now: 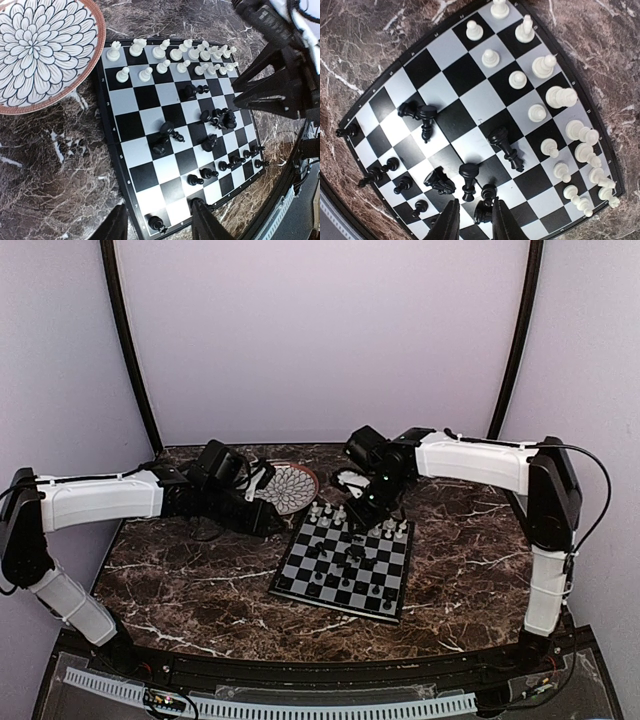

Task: Set up the chess pieces on the board
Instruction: Pick up the king from the chessboard.

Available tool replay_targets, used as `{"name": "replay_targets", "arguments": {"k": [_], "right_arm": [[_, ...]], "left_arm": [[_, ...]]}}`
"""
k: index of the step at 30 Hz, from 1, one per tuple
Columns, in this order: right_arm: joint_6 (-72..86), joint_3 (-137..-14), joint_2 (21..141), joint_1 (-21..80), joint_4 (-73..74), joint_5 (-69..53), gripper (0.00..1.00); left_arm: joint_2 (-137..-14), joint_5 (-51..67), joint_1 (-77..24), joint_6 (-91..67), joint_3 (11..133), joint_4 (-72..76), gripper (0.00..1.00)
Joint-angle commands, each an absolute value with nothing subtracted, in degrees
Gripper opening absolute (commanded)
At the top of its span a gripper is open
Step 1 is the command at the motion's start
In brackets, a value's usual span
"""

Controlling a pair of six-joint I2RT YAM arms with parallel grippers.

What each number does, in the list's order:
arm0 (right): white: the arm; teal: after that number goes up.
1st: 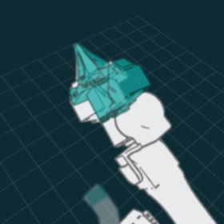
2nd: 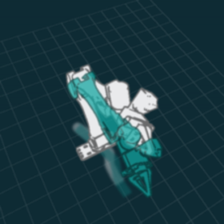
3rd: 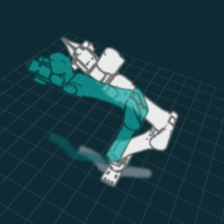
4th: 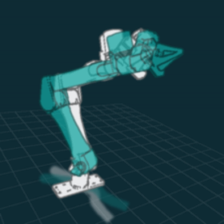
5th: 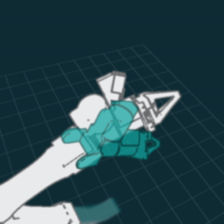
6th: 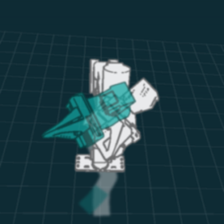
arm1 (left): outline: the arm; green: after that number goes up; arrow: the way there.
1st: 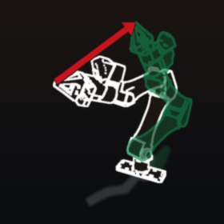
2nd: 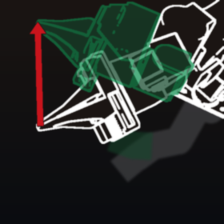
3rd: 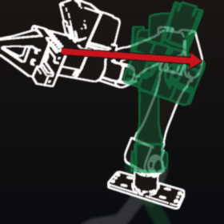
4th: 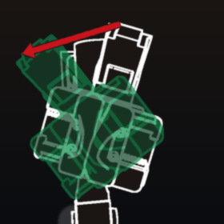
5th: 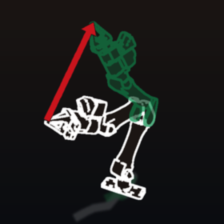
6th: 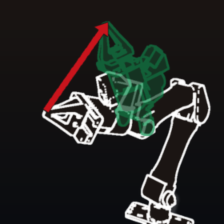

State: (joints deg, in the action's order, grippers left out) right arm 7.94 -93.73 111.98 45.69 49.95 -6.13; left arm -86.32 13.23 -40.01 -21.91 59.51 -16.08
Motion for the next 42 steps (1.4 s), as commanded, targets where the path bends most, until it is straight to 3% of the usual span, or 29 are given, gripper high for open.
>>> {"name": "replay_targets", "arguments": {"k": [1, 24, 42], "right_arm": [[7.03, -91.94, 113.98, 46.31, 49.61, -4.19, 0.25], [5.02, -99.02, 122.48, 46.23, 47.28, 6.38, 0.28], [5.76, -95.17, 123.28, 46.32, 46.66, 1.27, 0.28]], "left_arm": [[-87.30, 16.26, -40.05, -20.67, 62.54, -15.06, 0.46], [-85.63, 18.51, -40.64, -21.29, 62.27, -16.48, 0.45], [-86.03, 18.54, -40.69, -22.37, 61.52, -15.86, 0.45]]}}
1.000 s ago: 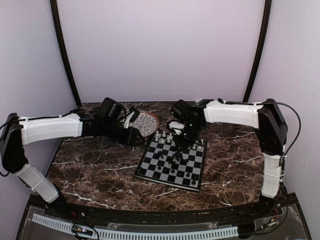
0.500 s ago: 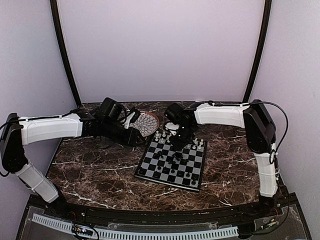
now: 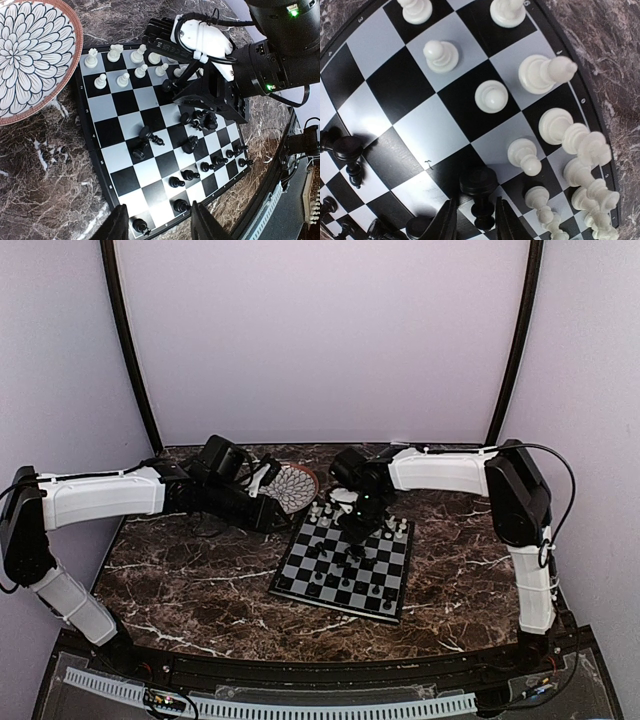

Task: Set up the chess pieces on the board
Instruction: Pick up the king from the chessboard, then pass from the right arm to the left

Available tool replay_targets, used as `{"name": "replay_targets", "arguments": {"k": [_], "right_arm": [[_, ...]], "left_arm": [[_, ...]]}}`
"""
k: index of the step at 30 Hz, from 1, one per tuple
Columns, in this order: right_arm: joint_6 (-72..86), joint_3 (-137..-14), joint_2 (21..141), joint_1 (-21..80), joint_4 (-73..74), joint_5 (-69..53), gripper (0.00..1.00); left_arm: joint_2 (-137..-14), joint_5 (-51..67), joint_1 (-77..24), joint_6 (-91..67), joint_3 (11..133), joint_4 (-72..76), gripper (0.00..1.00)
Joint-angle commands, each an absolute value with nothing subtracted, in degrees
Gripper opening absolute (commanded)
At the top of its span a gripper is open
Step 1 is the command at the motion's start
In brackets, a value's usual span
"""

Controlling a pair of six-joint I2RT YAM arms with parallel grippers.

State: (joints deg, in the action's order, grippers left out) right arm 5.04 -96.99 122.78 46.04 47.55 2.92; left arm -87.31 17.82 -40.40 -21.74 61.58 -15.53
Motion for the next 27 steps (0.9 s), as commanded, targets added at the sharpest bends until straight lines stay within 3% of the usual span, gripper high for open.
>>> {"name": "replay_targets", "arguments": {"k": [1, 6, 13, 27], "right_arm": [[5.80, -94.84, 123.10, 46.36, 46.55, 1.18, 0.28], [6.38, -94.13, 123.18, 46.48, 46.10, 0.69, 0.25], [6.93, -94.49, 121.05, 48.19, 47.01, 0.43, 0.06], [6.89, -94.77, 110.01, 55.34, 45.65, -3.79, 0.03]], "left_arm": [[-86.08, 18.59, -40.69, -22.47, 61.55, -15.88, 0.45], [-86.01, 18.47, -40.71, -22.67, 61.52, -16.11, 0.45], [-85.73, 18.37, -40.77, -22.28, 61.44, -16.20, 0.45], [-90.46, 34.58, -38.28, -31.71, 62.40, -7.09, 0.51]]}}
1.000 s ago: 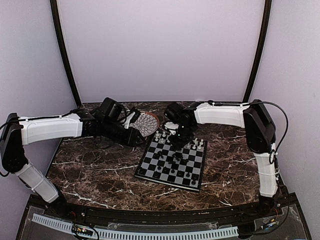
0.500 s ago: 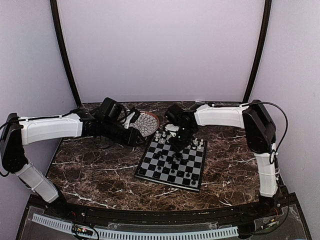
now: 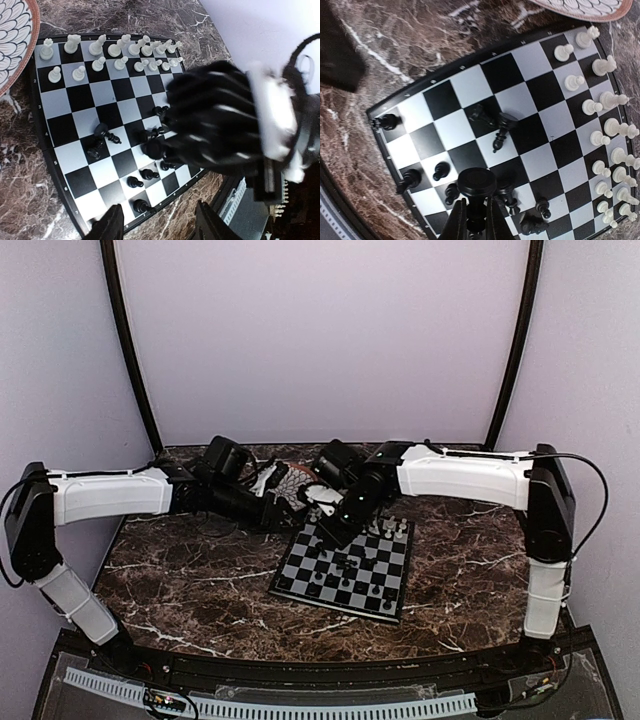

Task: Set up the chess pieces on the board
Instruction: Pass from the right arm to the left

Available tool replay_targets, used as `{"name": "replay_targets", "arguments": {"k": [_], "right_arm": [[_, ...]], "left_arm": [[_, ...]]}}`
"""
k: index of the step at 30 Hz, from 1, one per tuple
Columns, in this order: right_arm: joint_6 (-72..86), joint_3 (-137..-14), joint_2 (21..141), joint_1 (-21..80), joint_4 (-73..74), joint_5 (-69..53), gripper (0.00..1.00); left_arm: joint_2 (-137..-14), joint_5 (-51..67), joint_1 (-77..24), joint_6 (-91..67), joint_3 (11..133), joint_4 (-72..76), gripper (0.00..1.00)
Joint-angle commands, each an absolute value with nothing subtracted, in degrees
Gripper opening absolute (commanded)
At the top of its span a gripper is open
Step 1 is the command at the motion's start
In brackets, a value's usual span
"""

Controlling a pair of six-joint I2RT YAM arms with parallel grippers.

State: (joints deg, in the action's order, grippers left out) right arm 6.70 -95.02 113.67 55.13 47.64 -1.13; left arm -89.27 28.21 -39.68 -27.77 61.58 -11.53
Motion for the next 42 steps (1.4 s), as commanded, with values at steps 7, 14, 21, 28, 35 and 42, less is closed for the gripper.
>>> {"name": "replay_targets", "arguments": {"k": [7, 14, 21, 28, 35, 42], "right_arm": [[7.34, -92.48, 107.10, 55.72, 41.93, -6.12, 0.03], [6.60, -92.23, 106.42, 56.25, 40.75, -7.87, 0.04], [6.25, -91.76, 105.19, 56.42, 39.72, -8.16, 0.04], [5.50, -91.94, 105.20, 56.51, 39.20, -9.66, 0.05], [4.86, -91.50, 104.99, 56.59, 38.75, -10.73, 0.05], [4.84, -90.97, 104.60, 56.60, 38.36, -10.18, 0.05]], "left_arm": [[-92.92, 43.20, -37.45, -35.38, 61.57, -1.81, 0.51], [-94.51, 47.06, -37.44, -37.35, 61.01, -0.18, 0.50], [-95.39, 47.72, -37.44, -38.39, 60.38, 1.47, 0.44], [-96.11, 48.63, -37.44, -39.30, 59.93, 2.68, 0.35], [-96.51, 49.32, -37.35, -39.56, 60.11, 3.38, 0.37], [-96.09, 51.98, -36.06, -43.10, 57.89, 9.71, 0.33]]}}
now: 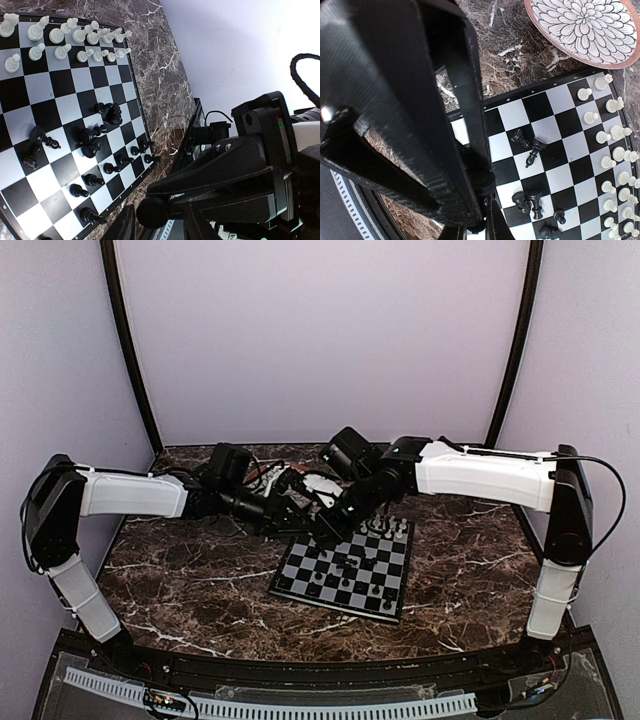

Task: Set up the chess pieces on the board
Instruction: Pass from the right arm to the left

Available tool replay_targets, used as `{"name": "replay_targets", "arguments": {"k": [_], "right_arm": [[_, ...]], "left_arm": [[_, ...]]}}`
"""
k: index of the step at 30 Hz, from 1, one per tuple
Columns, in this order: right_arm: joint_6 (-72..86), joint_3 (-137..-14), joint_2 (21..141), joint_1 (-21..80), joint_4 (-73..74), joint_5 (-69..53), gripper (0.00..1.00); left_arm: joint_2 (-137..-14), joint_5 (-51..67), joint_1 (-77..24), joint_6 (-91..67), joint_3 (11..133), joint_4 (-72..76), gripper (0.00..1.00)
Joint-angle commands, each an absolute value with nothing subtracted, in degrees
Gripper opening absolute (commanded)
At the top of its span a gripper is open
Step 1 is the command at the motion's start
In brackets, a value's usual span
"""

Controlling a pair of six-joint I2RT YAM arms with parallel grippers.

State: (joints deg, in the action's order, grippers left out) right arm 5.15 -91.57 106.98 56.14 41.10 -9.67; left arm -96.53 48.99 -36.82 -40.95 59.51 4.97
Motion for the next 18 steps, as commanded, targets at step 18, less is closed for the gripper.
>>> {"name": "replay_targets", "arguments": {"k": [18], "right_arm": [[5.79, -90.24, 102.53, 55.55, 38.58, -8.61, 0.16]], "left_arm": [[-97.27, 54.19, -35.47, -43.59, 59.70, 9.89, 0.14]]}}
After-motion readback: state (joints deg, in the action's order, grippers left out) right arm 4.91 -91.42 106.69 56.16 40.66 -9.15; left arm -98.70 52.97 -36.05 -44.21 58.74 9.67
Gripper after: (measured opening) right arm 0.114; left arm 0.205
